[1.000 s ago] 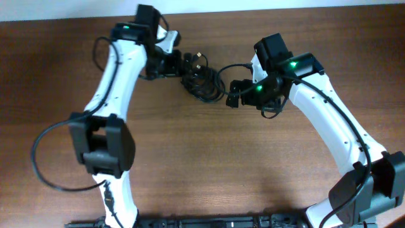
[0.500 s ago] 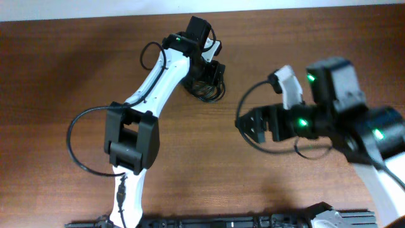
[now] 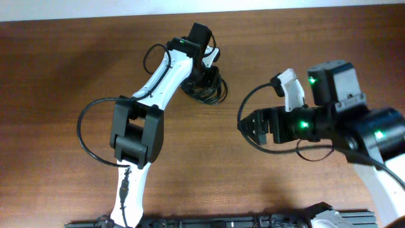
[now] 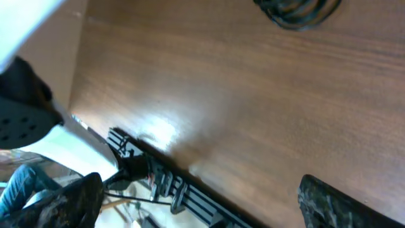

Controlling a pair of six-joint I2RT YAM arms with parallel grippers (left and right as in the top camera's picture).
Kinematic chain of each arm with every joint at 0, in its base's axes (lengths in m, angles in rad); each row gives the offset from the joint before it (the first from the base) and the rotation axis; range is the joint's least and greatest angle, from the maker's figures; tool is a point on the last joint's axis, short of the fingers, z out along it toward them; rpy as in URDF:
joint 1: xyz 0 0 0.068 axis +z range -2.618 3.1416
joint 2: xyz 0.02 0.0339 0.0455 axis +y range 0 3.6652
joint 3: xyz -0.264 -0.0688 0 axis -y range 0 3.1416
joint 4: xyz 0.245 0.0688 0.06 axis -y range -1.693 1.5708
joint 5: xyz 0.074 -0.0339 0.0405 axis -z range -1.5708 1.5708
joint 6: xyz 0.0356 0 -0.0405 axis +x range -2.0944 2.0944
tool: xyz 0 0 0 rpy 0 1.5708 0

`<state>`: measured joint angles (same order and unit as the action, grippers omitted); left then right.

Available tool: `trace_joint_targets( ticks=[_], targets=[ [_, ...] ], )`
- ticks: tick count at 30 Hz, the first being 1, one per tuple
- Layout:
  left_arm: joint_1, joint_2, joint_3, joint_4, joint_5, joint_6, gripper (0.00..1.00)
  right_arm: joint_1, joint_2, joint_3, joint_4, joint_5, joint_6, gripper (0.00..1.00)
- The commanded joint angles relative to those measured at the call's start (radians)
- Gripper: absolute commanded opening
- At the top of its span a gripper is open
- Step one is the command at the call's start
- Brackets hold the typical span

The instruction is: Untangle cables

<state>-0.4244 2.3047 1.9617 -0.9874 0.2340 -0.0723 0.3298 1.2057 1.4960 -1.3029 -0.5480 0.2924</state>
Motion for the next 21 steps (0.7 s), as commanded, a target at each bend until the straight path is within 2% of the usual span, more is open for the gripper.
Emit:
trace_joint_targets(
  ticks=[1, 10, 15, 17, 21],
  targets=[
    [0.002, -0.104, 0.024, -0.019, 0.017, 0.005, 0.00, 0.004, 0.040, 0.008, -0.014, -0.029, 0.004, 0.96],
    [0.002, -0.436, 0.024, -0.017, 0.035, 0.001, 0.00, 0.004, 0.097, 0.008, -0.025, -0.025, 0.004, 0.97],
    [0.002, -0.506, 0.024, -0.018, 0.058, -0.256, 0.00, 0.004, 0.097, 0.008, 0.014, 0.041, 0.004, 0.98],
    [0.010, -0.542, 0.024, -0.015, 0.165, -0.275, 0.00, 0.004, 0.097, 0.008, 0.044, 0.040, 0.004, 0.98],
    [0.058, -0.615, 0.024, -0.017, 0.195, -0.248, 0.00, 0.004, 0.100, 0.008, 0.066, 0.040, 0.007, 0.98]
  ],
)
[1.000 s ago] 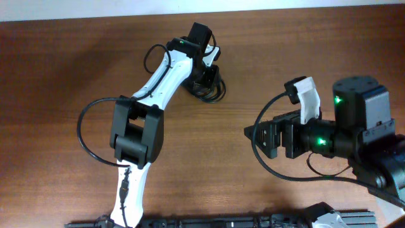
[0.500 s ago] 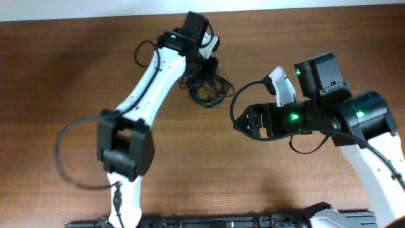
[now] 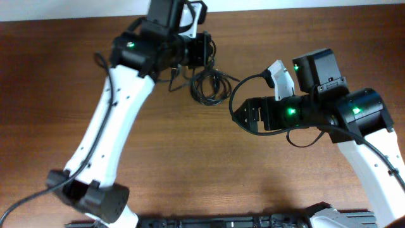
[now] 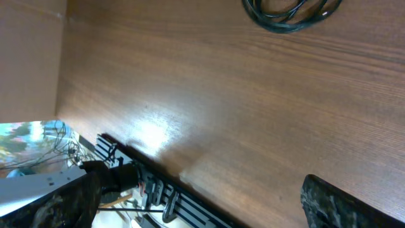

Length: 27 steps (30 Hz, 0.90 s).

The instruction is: Untangle cables

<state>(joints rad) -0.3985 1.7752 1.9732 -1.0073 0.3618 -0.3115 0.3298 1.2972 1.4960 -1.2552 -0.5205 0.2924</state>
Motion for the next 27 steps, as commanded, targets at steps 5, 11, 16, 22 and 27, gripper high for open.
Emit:
trace_joint_targets(
  ticks=[5, 11, 16, 22, 27],
  targets=[
    [0.048, -0.180, 0.012, 0.031, 0.132, -0.006, 0.00, 0.004, 0.069, 0.008, 0.073, 0.013, 0.060, 0.98],
    [0.080, -0.294, 0.012, 0.192, 0.121, 0.108, 0.00, 0.005, 0.225, 0.006, 0.062, 0.009, 0.060, 0.98],
    [0.144, -0.365, 0.012, 0.570, 0.121, 0.104, 0.00, 0.058, 0.370, 0.006, 0.037, 0.009, 0.053, 0.98],
    [0.145, -0.375, 0.012, 0.856, -0.007, 0.113, 0.00, 0.131, 0.438, 0.006, 0.044, 0.060, 0.053, 0.98],
    [0.144, -0.375, 0.012, 1.159, -0.065, 0.242, 0.00, 0.131, 0.438, 0.006, 0.064, 0.061, 0.057, 0.98]
  ],
)
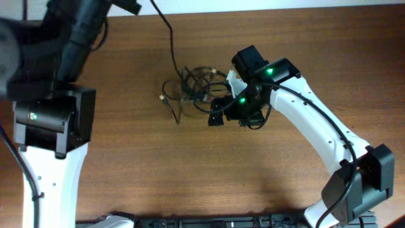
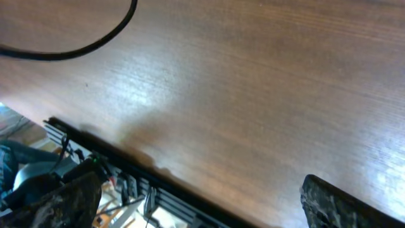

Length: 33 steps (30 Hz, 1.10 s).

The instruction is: Untangle cables

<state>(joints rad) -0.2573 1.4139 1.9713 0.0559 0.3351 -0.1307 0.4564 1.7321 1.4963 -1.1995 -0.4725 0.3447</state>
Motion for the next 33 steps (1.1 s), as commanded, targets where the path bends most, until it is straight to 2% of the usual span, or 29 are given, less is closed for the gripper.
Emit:
trace_joint_targets(
  ticks=[1, 5, 7, 9, 10, 13, 15, 16, 17, 21, 22, 23, 25, 26, 28, 30, 33],
  targets=[
    [0.003, -0.013, 0.014, 0.146, -0.048, 0.061, 0.00, 0.005, 0.003, 0.005, 0.013, 0.013, 0.005, 0.98],
    [0.003, -0.013, 0.014, 0.239, -0.088, 0.062, 0.00, 0.005, 0.003, 0.005, 0.023, 0.013, 0.005, 0.98],
    [0.003, -0.013, 0.014, 0.186, -0.108, 0.099, 0.00, 0.005, 0.003, 0.005, 0.032, 0.013, 0.005, 0.98],
    [0.003, -0.012, 0.014, 0.071, -0.141, 0.185, 0.00, 0.005, 0.003, 0.005, 0.041, 0.012, 0.011, 0.98],
    [0.003, -0.005, 0.014, -0.014, -0.175, 0.216, 0.00, 0.005, 0.003, 0.005, 0.056, 0.010, 0.070, 0.98],
    [0.003, 0.018, 0.014, -0.160, -0.254, 0.214, 0.00, 0.035, 0.006, 0.005, 0.137, -0.005, 0.141, 0.98],
    [0.003, 0.020, 0.014, -0.188, -0.256, 0.200, 0.00, 0.088, 0.014, 0.000, 0.263, -0.001, 0.176, 0.98],
    [0.003, 0.020, 0.014, -0.190, -0.306, 0.200, 0.00, 0.124, 0.032, -0.001, 0.346, 0.046, 0.283, 0.98],
    [0.003, 0.020, 0.014, -0.200, -0.343, 0.200, 0.00, 0.143, 0.045, -0.001, 0.376, 0.074, 0.329, 0.98],
    [0.005, 0.020, 0.014, -0.259, -0.396, 0.200, 0.00, 0.192, 0.143, -0.001, 0.447, 0.093, 0.353, 0.99],
    [0.005, 0.020, 0.014, -0.257, -0.396, 0.200, 0.00, 0.192, 0.180, -0.001, 0.452, 0.093, 0.352, 0.88],
    [0.005, 0.020, 0.014, -0.253, -0.396, 0.200, 0.00, 0.192, 0.202, -0.001, 0.457, 0.092, 0.352, 0.68],
    [0.005, 0.020, 0.014, -0.253, -0.396, 0.200, 0.00, 0.189, 0.224, -0.001, 0.448, 0.112, 0.332, 0.16],
    [0.005, 0.020, 0.014, -0.253, -0.396, 0.200, 0.00, 0.184, 0.222, -0.001, 0.417, 0.164, 0.333, 0.04],
    [0.005, 0.020, 0.014, -0.214, -0.396, 0.200, 0.00, 0.146, 0.216, 0.002, 0.270, 0.289, 0.338, 0.04],
    [0.005, 0.003, 0.014, -0.084, -0.396, 0.200, 0.00, 0.062, 0.216, 0.001, 0.090, 0.444, 0.390, 0.04],
    [0.005, -0.031, 0.014, 0.092, -0.395, 0.200, 0.00, -0.048, 0.216, 0.001, 0.021, 0.446, 0.384, 0.06]
  ],
)
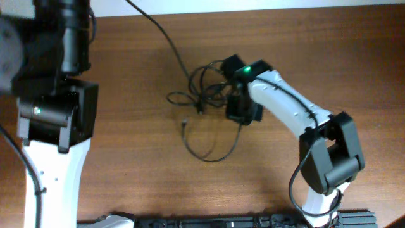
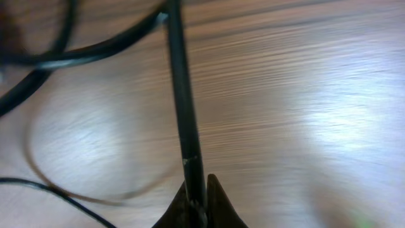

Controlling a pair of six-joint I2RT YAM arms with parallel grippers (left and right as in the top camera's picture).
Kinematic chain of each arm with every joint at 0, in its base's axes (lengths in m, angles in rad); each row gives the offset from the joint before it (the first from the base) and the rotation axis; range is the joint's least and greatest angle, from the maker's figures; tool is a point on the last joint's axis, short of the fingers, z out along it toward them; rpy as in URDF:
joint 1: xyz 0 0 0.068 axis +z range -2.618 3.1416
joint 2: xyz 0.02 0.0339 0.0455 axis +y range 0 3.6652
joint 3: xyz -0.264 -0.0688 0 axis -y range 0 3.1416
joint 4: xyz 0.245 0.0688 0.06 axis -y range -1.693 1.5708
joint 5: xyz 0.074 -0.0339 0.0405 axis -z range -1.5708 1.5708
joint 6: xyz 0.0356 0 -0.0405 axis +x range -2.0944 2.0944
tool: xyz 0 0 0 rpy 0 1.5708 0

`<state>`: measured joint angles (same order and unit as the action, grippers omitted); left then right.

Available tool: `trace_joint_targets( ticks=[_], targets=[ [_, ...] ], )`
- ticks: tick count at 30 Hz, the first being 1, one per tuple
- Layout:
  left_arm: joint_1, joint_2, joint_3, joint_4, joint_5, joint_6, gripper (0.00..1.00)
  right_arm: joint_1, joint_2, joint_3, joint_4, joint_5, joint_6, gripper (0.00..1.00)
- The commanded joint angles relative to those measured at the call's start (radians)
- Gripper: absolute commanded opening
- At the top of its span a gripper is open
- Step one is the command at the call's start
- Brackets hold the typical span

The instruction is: Untangle cables

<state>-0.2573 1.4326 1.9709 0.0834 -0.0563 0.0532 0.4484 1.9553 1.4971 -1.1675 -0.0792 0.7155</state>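
Note:
A loose tangle of black cables (image 1: 205,88) lies on the wooden table (image 1: 126,177) at the middle back. One strand (image 1: 158,25) rises from it and leaves the overhead view at the top edge. A long loop (image 1: 212,155) trails toward the front. My right gripper (image 1: 239,111) sits at the tangle's right side. In the right wrist view that gripper (image 2: 197,199) is shut on a single black cable (image 2: 183,114) running straight away from it. My left gripper is out of view above the frame.
The left arm (image 1: 57,114) looms large over the table's left part, close to the camera. A black rail (image 1: 221,221) runs along the table's front edge. The right arm (image 1: 329,158) crosses the right middle of the table.
My right gripper was open beside the tangle and is now shut on one black cable. The tangle has spread out, and a long loop now lies toward the front.
My left gripper was down on a tight coil at the back, with the right gripper open far to the right. Then the left arm was higher and the coil looser. Later a strand rose off the top edge and the right gripper reached the tangle, where it now holds a cable.

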Motion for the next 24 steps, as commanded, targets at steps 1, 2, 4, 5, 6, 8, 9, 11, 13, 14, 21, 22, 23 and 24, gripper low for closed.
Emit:
trace_joint_targets(
  ticks=[1, 2, 4, 5, 6, 8, 9, 11, 13, 14, 21, 22, 23, 24],
  targets=[
    [0.005, -0.060, 0.014, 0.111, -0.004, 0.015, 0.00, -0.058, -0.007, 0.000, -0.003, 0.005, -0.055, 0.47],
    [0.005, -0.066, 0.014, 0.113, -0.004, 0.011, 0.00, -0.057, -0.007, 0.000, 0.008, -0.035, -0.108, 0.70],
    [0.005, -0.071, 0.014, 0.051, -0.004, 0.004, 0.00, -0.047, -0.008, 0.003, 0.032, -0.155, -0.243, 0.88],
    [0.005, -0.067, 0.014, -0.014, -0.005, 0.004, 0.00, -0.050, -0.015, 0.029, 0.011, -0.155, -0.257, 0.89],
    [0.005, -0.060, 0.014, -0.040, -0.005, 0.004, 0.00, -0.055, -0.030, 0.057, -0.008, -0.154, -0.268, 0.91],
    [0.005, -0.046, 0.014, -0.037, -0.004, 0.003, 0.00, -0.054, -0.090, 0.178, -0.060, -0.162, -0.363, 0.93],
    [0.005, -0.047, 0.014, -0.035, -0.005, 0.003, 0.00, -0.051, -0.114, 0.231, -0.077, -0.174, -0.408, 0.93],
    [0.005, -0.047, 0.014, -0.069, -0.004, 0.003, 0.00, -0.029, -0.160, 0.328, -0.055, -0.320, -0.563, 0.93],
    [0.005, -0.047, 0.014, -0.085, -0.004, -0.018, 0.00, 0.015, -0.167, 0.332, 0.034, -0.414, -0.656, 0.98],
    [0.005, -0.047, 0.014, -0.085, -0.004, -0.035, 0.00, 0.045, -0.158, 0.327, 0.081, -0.391, -0.657, 0.98],
    [0.005, -0.076, 0.014, -0.104, -0.004, -0.042, 0.00, 0.193, -0.005, 0.306, 0.266, -0.179, -0.653, 0.81],
    [0.005, -0.083, 0.014, -0.107, -0.004, -0.042, 0.00, 0.192, 0.003, 0.306, 0.269, -0.178, -0.648, 0.78],
    [0.005, -0.093, 0.014, -0.123, -0.004, -0.042, 0.00, 0.192, 0.009, 0.306, 0.274, -0.179, -0.648, 0.67],
    [0.005, -0.097, 0.014, -0.131, -0.005, -0.042, 0.00, 0.193, 0.013, 0.306, 0.280, -0.179, -0.646, 0.54]
  ],
)
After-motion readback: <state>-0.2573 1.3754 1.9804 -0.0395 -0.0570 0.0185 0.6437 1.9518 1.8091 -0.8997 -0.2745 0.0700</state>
